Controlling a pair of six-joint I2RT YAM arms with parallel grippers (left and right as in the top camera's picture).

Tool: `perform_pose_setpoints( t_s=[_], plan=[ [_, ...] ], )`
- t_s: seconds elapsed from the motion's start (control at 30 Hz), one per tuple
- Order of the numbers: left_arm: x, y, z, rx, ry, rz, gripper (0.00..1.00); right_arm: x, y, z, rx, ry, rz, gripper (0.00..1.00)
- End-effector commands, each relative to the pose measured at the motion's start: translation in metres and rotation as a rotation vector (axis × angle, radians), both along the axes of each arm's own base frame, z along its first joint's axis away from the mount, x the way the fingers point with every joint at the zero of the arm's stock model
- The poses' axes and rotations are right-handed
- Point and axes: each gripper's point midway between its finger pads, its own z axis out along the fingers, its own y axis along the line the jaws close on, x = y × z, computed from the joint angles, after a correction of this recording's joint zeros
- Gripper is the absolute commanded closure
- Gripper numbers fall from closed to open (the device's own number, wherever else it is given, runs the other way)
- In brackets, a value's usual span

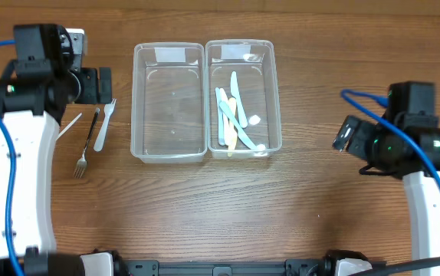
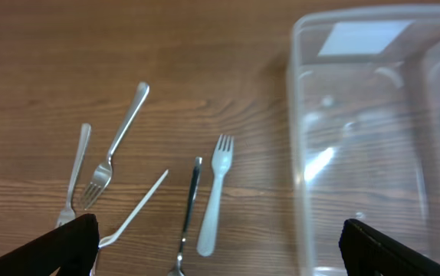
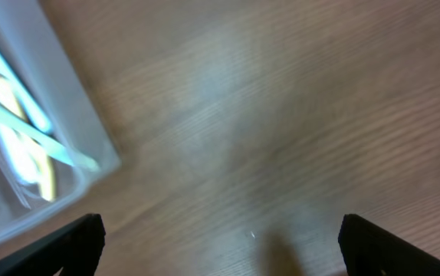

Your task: Pack container

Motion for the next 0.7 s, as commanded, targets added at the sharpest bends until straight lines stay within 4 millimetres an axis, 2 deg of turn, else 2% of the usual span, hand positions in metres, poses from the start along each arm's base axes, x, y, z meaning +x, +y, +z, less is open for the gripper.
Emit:
perform_pose_setpoints(
  t_s=[0.0, 0.2, 0.33, 0.47, 0.63, 0.67],
  plan=[
    [0.026, 0.009, -0.013, 0.009, 0.002, -0.122, 0.0, -0.005, 0.004, -0.022, 0.02, 0.02, 0.018, 0.0],
    [0.048, 0.012, -0.076, 0.021, 0.124, -0.193, 0.0, -0.001, 0.004, -0.025, 0.019, 0.009, 0.018, 0.0],
    [0.05, 0.009, -0.133, -0.031, 0.256, -0.176, 0.0, -0.001, 0.004, -0.025, 0.018, 0.009, 0.021, 0.0],
    [0.051, 0.005, -0.174, -0.058, 0.337, -0.169, 0.01, -0.001, 0.004, -0.025, 0.018, 0.009, 0.021, 0.0],
    [0.053, -0.003, -0.213, -0.07, 0.405, -0.161, 0.01, -0.001, 0.004, -0.025, 0.018, 0.009, 0.021, 0.0],
    [0.054, -0.004, -0.215, -0.069, 0.406, -0.157, 0.0, -0.001, 0.004, -0.025, 0.018, 0.009, 0.021, 0.0]
  ],
)
